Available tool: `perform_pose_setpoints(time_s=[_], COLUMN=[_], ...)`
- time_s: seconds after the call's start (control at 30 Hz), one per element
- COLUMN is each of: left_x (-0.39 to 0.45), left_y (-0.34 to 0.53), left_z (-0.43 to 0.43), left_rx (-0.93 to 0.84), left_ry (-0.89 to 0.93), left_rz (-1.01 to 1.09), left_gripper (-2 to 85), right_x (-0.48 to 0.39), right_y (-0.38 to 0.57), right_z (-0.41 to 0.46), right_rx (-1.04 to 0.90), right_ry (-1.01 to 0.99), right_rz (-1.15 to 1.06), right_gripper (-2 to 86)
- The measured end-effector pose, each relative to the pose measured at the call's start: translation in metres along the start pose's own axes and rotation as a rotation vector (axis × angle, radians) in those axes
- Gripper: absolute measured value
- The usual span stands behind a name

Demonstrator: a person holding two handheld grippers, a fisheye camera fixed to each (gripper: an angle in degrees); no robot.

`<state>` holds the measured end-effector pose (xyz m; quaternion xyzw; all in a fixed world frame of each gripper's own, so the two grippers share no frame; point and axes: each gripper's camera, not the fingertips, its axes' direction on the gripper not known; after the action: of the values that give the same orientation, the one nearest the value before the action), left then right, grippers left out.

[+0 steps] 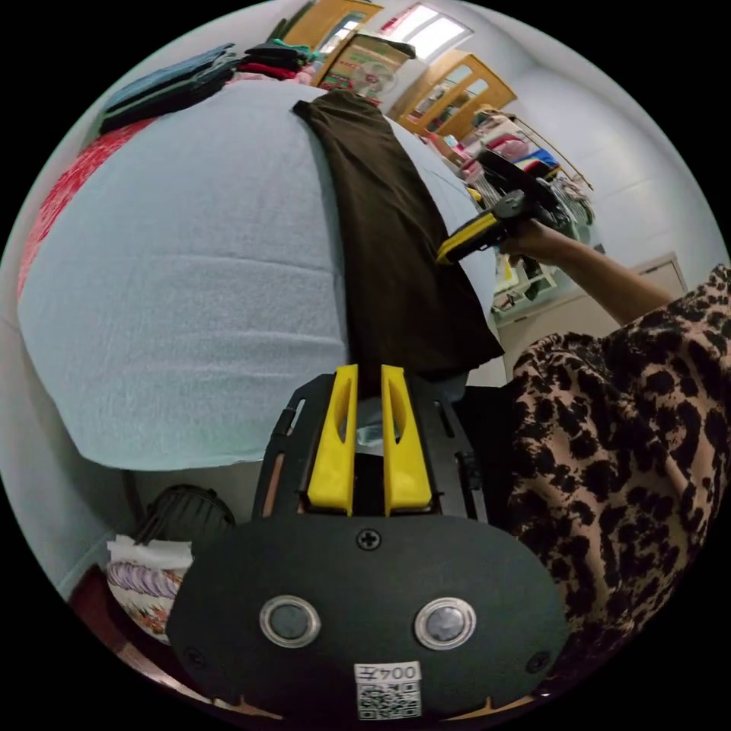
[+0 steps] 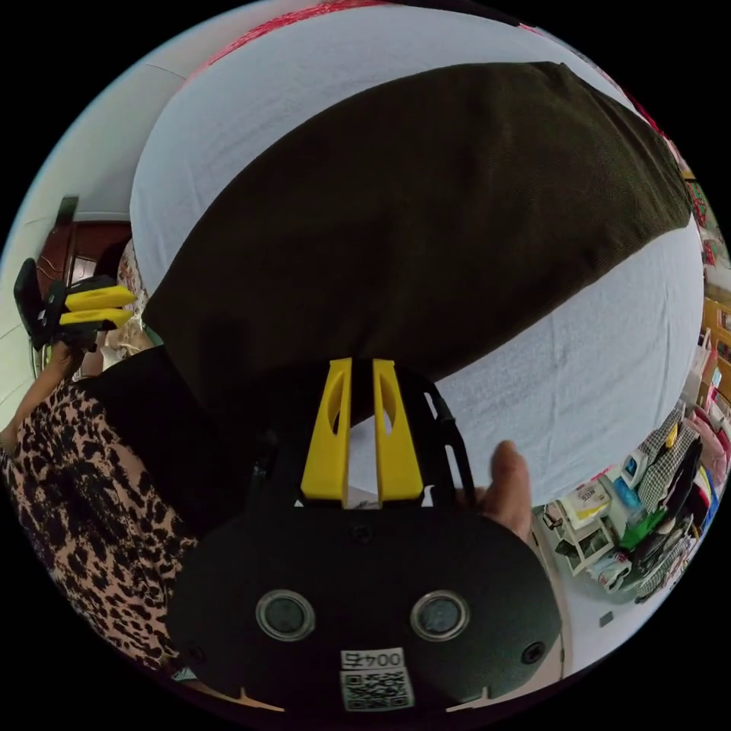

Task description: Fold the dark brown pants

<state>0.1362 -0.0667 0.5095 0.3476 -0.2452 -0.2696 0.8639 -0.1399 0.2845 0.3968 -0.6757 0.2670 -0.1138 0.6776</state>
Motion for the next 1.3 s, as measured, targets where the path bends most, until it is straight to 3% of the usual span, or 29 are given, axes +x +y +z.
perform_pose_setpoints(time_s=[0.2, 0.4, 0.53, 0.77, 0.9, 1.03, 1.3], left_x=[-0.005, -0.012, -0.019, -0.025, -0.023, -0.021, -0.021], left_y=[-0.018, -0.036, -0.047, -0.067, -0.077, -0.084, -0.097], left_z=[0.01, 0.014, 0.015, 0.016, 0.014, 0.015, 0.013], left_rx=[-0.071, -0.128, -0.151, -0.2, -0.223, -0.23, -0.219], left_ry=[0.028, 0.058, 0.091, 0.133, 0.13, 0.136, 0.166], left_rz=[0.134, 0.208, 0.219, 0.262, 0.283, 0.271, 0.17], left_gripper=[4.3, 5.0, 5.4, 5.9, 6.5, 7.2, 7.5], right_x=[0.003, 0.026, 0.039, 0.035, 0.044, 0.039, 0.014], right_y=[0.023, 0.057, 0.093, 0.15, 0.206, 0.299, 0.373], right_z=[0.029, 0.064, 0.094, 0.143, 0.167, 0.203, 0.3], right_rx=[0.0, 0.035, 0.121, 0.29, 0.417, 0.57, 0.562], right_ry=[-0.004, -0.138, -0.22, -0.197, -0.444, -0.546, -0.707], right_rz=[0.109, 0.301, 0.432, 0.535, 0.536, 0.652, 0.725], right_gripper=[5.1, 4.7, 4.4, 4.8, 5.5, 9.0, 9.9])
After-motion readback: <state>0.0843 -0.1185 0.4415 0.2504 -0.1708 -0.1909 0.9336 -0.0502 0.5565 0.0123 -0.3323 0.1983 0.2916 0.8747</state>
